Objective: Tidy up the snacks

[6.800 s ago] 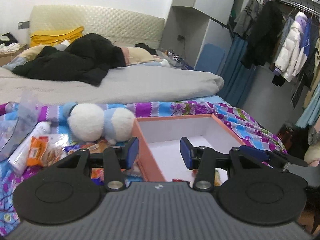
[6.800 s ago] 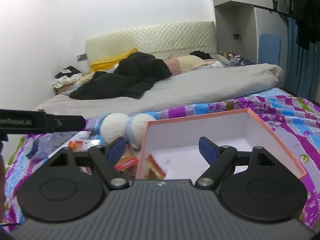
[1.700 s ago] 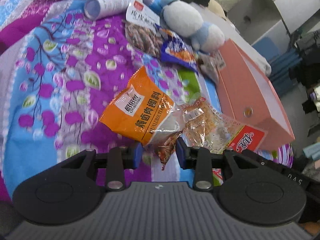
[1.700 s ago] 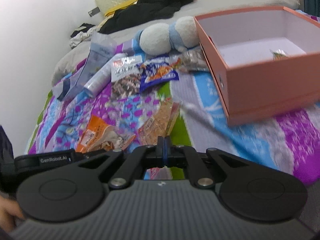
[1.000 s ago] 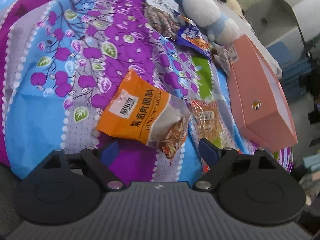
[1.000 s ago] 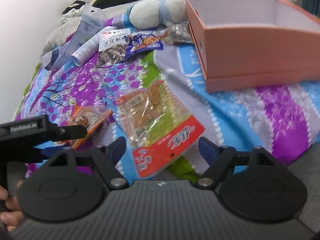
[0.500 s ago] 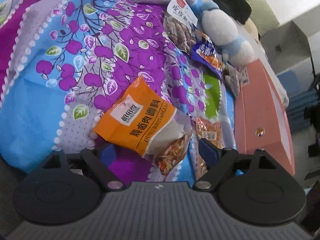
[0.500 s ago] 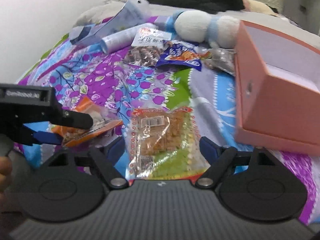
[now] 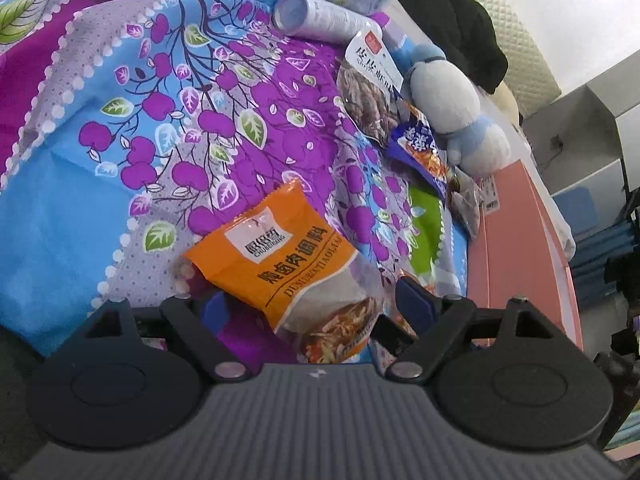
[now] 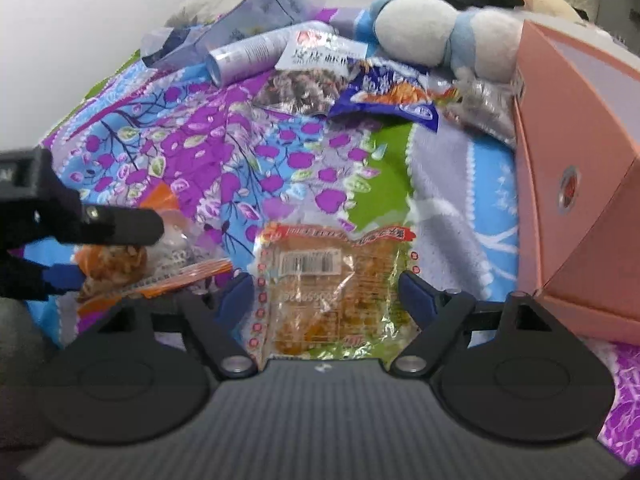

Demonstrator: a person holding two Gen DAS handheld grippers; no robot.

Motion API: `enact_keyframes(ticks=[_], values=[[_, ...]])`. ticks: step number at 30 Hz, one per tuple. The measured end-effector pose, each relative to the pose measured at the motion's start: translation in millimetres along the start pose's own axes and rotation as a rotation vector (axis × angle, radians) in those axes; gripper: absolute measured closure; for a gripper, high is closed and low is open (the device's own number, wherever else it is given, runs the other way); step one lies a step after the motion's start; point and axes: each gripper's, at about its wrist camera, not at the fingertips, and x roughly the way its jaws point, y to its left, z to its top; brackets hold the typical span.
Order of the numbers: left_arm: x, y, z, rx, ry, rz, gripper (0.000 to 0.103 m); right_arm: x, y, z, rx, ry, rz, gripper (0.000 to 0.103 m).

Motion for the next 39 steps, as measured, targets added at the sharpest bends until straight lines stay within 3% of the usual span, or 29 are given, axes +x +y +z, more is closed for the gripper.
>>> enact_keyframes(ticks=[4,7,9,12,26,39], values=[[2.0,-5.7,-2.6,0.061,-0.015,0.034,0.023,0.6,2.6,-3.4,-0.014,-0.005,-0.005,0.026],[2.2,-9.1,-4.4,0.104,-0.021,0.042,0.031,-2.0,3.1,-3.0,-0.023,-0.002,-0.005,0.037],[1.6,-11.9,-6.5,0.148,-0.025,0.042,0.038,-4.0,3.1,-2.2,-0.027,0.001,-0.010,0.054],[1.5,-14.0,-9.8,0.181,-0.019,0.031,0.047,-8.2,2.9,0.8,-0.026,0.009,-0.016,0.060],[-20.0,-32.4,-6.2,0.234,-0.042,-0.004,0.050,-45.6,-3.3,13.5,0.060,-0.036,-0.017,0.062],[-69.6,-71.4,6.1,0.317,-0.099,-0.026,0.050,-99.5,4.5,39.0,0.112,-0.165,-0.013,0.062]])
